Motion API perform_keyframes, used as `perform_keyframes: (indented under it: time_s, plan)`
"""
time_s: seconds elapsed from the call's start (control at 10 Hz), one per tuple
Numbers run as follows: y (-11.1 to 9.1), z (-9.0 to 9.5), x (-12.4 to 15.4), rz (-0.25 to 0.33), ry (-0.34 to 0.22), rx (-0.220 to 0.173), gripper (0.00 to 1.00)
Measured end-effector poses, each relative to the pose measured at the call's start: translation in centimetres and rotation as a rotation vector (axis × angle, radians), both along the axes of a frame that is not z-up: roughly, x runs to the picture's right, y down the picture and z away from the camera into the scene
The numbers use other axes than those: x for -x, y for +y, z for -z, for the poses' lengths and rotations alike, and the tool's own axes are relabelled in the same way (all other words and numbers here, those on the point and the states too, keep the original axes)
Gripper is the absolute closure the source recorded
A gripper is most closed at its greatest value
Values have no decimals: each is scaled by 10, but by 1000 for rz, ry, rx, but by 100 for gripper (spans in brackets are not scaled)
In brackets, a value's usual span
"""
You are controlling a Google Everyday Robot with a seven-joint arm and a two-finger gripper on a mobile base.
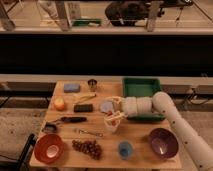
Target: Place pepper in paper cup
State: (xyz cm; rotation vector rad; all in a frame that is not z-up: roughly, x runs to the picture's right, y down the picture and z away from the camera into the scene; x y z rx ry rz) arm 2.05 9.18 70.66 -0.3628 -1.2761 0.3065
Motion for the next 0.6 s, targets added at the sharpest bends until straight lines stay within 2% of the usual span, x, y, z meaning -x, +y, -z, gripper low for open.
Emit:
perform_keyframes:
  time_s: [0.3,0.5,0.6]
  plan:
    - [-3,4,-3,-17,3,-19,20]
    - [-12,16,-13,-46,20,-53,20]
    - [-21,29,-19,-62,30,-80,20]
